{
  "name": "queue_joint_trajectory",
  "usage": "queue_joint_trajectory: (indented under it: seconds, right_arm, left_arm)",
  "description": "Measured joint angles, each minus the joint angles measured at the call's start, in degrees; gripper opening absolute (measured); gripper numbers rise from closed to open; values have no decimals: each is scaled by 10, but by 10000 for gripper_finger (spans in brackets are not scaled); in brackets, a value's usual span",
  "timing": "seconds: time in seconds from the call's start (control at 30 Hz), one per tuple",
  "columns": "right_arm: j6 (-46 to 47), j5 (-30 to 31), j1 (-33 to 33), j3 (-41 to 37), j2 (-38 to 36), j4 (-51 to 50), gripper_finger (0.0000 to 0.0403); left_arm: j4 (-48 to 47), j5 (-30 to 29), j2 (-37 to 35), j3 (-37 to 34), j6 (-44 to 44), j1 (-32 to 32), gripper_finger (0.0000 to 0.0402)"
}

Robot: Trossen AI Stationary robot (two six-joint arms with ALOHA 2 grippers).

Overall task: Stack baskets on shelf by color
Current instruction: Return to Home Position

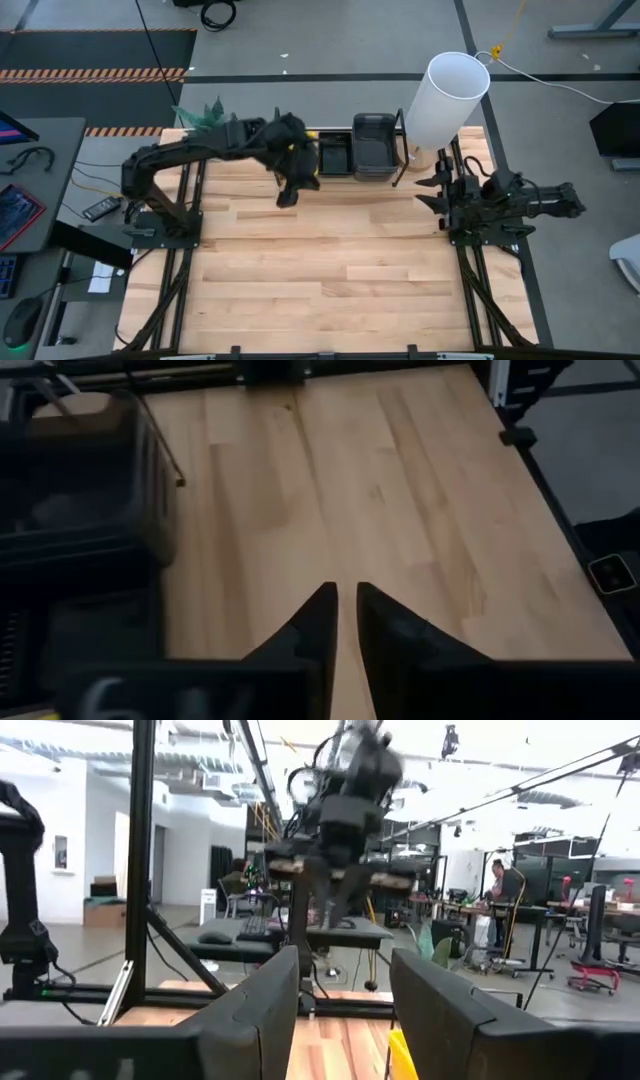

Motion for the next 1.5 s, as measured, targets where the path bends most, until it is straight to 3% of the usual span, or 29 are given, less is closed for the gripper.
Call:
queue_joint_trajectory:
  seconds: [0.17, 0.6, 0.9, 1.03, 1.23, 1.5]
  right_arm:
    - [1, 2, 0, -8, -70, -44, 155]
    - [39, 21, 0, -29, -68, -87, 154]
    - [90, 72, 0, -97, -62, -25, 153]
    - [144, 109, 0, -109, -61, -24, 153]
    - [180, 106, 0, -112, -55, -21, 153]
    - [179, 106, 0, -112, -53, -21, 154]
  left_arm:
    - [106, 0, -68, -134, -19, -19, 40]
    - [318, 0, -289, -428, -30, -33, 35]
    - [481, 0, -459, -644, -104, -64, 21]
    - [554, -2, -530, -717, -142, -82, 18]
    - [660, -16, -612, -802, -199, -97, 19]
    - [692, -17, -686, -879, -251, -114, 9]
